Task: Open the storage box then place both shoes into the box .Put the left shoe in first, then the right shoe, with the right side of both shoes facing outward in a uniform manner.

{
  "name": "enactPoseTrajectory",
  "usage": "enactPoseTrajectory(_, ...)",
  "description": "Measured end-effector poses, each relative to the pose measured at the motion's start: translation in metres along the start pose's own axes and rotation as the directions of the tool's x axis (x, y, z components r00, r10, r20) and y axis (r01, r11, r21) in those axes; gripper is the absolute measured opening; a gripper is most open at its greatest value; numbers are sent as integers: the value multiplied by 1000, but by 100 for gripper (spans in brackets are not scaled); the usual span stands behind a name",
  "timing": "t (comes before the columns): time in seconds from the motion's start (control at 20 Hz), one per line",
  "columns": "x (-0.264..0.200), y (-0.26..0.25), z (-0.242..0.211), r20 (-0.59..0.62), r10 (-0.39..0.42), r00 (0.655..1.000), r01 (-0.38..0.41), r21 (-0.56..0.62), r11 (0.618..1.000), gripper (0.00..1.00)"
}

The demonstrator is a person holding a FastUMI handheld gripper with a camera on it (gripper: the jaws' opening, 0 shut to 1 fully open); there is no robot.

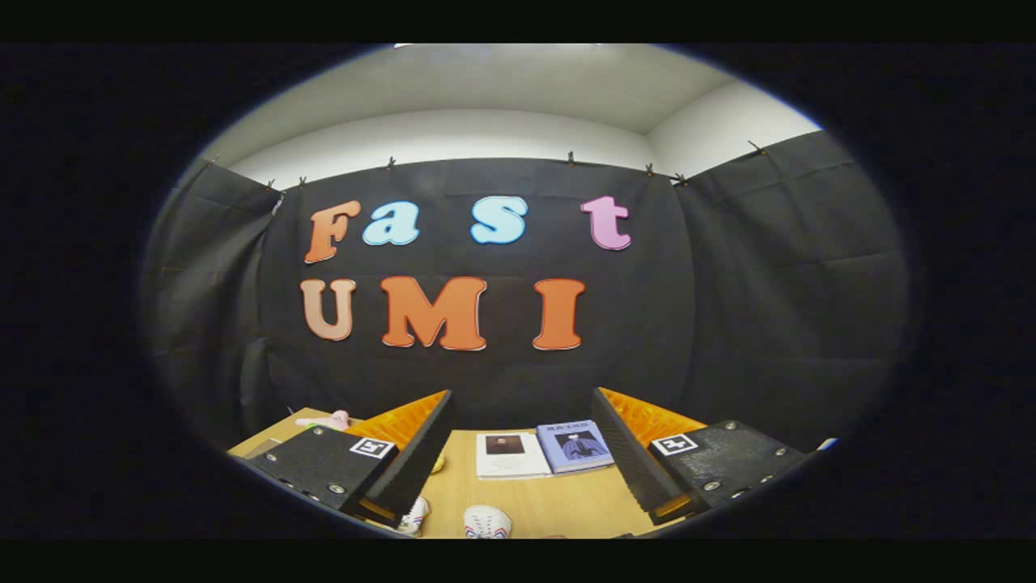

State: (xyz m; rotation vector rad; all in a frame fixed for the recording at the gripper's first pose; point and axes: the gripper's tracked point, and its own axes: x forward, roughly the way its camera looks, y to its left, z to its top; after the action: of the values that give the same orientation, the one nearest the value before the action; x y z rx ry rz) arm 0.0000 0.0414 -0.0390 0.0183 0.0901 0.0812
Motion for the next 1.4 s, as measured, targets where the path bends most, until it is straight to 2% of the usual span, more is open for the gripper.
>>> enactPoseTrajectory(0.2, 10, 27, -28, -63, 105, 992, -99, 95, 991, 100)
enactPoseTrajectory(0.35, 17, 57, -70, -147, 225, 963, -191, 215, 958, 99)
enactPoseTrajectory(0.55, 17, 104, -137, -286, 399, 871, -276, 388, 879, 98)
enactPoseTrajectory(0.8, 9, 165, -209, -376, 573, 728, -308, 568, 764, 98)
enactPoseTrajectory(1.0, -2, 203, -252, -418, 661, 623, -301, 652, 696, 98)
enactPoseTrajectory(1.25, -14, 241, -284, -425, 746, 512, -295, 729, 617, 98)
enactPoseTrajectory(1.4, -29, 259, -298, -404, 801, 441, -270, 792, 548, 98)
